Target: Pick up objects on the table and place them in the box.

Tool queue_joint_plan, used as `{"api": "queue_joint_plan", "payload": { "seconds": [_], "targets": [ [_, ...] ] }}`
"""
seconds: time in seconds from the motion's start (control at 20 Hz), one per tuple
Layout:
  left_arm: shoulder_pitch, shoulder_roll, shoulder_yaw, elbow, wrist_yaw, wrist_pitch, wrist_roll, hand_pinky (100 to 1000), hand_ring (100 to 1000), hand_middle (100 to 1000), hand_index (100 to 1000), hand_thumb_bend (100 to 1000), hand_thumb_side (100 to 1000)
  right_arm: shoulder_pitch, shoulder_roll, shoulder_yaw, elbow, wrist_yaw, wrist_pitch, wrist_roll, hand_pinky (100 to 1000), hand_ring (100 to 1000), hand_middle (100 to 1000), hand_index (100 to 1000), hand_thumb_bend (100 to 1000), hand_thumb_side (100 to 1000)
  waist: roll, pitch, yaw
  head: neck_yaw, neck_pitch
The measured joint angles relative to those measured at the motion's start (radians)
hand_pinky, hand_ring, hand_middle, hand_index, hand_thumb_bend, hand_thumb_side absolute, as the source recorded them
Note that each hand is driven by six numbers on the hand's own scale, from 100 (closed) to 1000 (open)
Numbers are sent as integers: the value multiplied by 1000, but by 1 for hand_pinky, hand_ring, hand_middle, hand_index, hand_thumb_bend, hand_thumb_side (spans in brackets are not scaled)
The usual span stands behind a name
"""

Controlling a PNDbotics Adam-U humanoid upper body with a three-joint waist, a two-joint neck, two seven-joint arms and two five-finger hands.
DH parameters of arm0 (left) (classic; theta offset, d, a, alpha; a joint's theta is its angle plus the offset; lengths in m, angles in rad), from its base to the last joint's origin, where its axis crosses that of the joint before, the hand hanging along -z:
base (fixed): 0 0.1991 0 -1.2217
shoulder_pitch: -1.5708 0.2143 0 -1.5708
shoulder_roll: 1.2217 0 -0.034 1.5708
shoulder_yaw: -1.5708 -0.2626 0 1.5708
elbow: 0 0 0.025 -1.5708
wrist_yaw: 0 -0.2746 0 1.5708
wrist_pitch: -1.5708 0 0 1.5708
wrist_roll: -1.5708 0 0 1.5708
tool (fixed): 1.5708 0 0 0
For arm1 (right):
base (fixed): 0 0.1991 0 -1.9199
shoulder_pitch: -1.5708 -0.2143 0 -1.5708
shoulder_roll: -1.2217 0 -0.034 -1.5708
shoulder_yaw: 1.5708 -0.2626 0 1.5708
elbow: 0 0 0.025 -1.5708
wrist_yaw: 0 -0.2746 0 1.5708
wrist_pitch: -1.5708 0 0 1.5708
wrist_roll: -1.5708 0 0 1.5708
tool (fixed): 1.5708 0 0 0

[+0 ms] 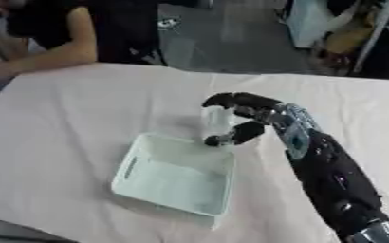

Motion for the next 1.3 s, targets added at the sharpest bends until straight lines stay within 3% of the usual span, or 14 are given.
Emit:
{"api": "queue_joint_plan", "payload": {
  "seconds": [0.15, 0.2, 0.3, 0.85, 1.3],
  "targets": [
    [-6, 0, 0, 0, -1, -1, -1, 577, 617, 672, 787, 236, 657, -6, -1, 1, 12, 11, -3, -3, 834, 949, 929, 961, 607, 785, 0, 4, 3, 0, -7],
    [-11, 0, 0, 0, -1, -1, -1, 577, 617, 672, 787, 236, 657, -6, -1, 1, 20, 15, -4, -4, 831, 948, 927, 959, 578, 703, 0, 7, 3, 0, -9],
    [-12, -4, -2, 0, -1, -2, -2, 577, 617, 672, 787, 237, 657, -6, -1, -2, 39, 23, -6, -7, 820, 945, 926, 958, 602, 765, 0, 12, 3, 0, -14],
    [-19, -8, -6, 0, -9, -5, -4, 576, 616, 672, 787, 232, 659, -6, 0, -52, 153, 40, -6, -44, 709, 878, 884, 929, 485, 697, 0, 18, 5, 1, -18],
    [-19, -9, -6, 0, -9, -5, -5, 576, 617, 672, 786, 232, 659, -3, -3, -63, 178, 13, -9, -76, 700, 866, 878, 925, 477, 708, 0, 18, 5, 1, -23]
  ]
}}
